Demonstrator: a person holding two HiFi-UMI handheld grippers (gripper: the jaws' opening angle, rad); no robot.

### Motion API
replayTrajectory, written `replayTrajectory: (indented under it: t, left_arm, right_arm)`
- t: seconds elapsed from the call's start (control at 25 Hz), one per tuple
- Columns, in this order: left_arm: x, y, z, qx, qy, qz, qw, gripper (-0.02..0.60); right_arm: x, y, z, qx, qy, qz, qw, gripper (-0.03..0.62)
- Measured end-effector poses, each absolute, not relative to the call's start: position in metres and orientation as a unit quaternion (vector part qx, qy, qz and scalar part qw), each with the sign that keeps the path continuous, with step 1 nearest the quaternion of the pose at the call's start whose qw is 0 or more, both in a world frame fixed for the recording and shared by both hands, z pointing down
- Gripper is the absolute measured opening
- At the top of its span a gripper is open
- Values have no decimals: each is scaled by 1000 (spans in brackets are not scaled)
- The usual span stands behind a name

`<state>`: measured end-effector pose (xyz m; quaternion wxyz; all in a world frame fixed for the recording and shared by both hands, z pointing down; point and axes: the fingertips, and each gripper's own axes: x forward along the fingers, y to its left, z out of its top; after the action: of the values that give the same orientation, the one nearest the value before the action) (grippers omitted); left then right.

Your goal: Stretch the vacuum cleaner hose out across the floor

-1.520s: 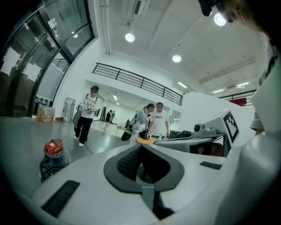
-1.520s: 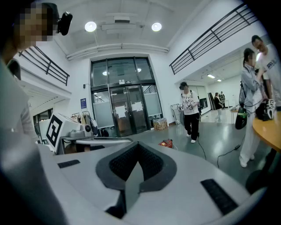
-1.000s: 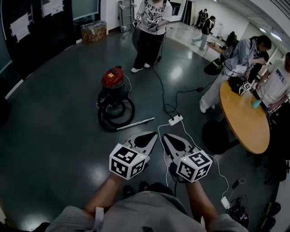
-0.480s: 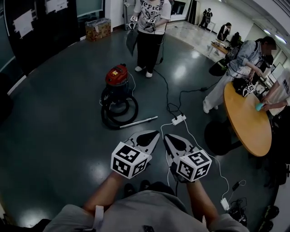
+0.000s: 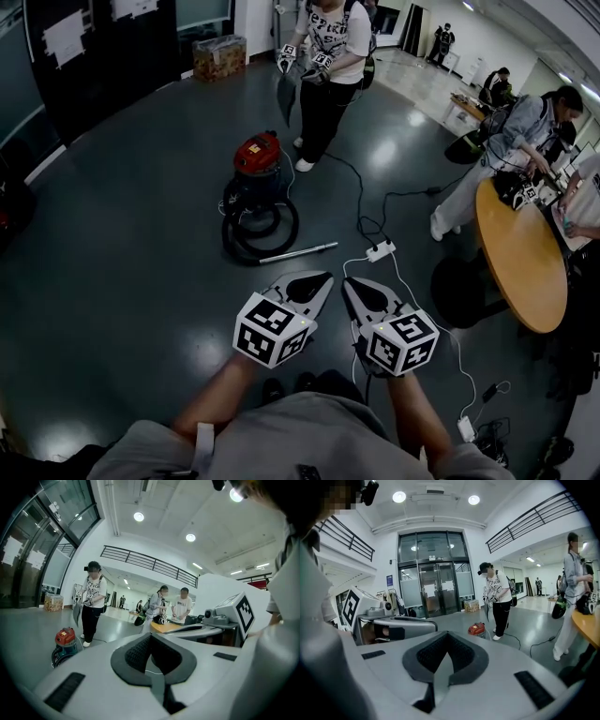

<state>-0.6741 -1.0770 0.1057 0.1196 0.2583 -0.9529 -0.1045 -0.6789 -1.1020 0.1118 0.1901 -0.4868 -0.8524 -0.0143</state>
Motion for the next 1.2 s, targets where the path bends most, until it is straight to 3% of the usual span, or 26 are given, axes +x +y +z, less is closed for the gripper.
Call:
replayTrajectory:
  t: [0.48,1.2]
  left_arm:
    - [-700,-1053,127,227,-958,-107,136,8]
    - [-841,-1056,145,152,-971,-103,156,8]
  right_arm:
    - [-708,-1081,133,-507,-838,-14,203,6]
    - [-865,-1074,137,-575,-798,22,179,6]
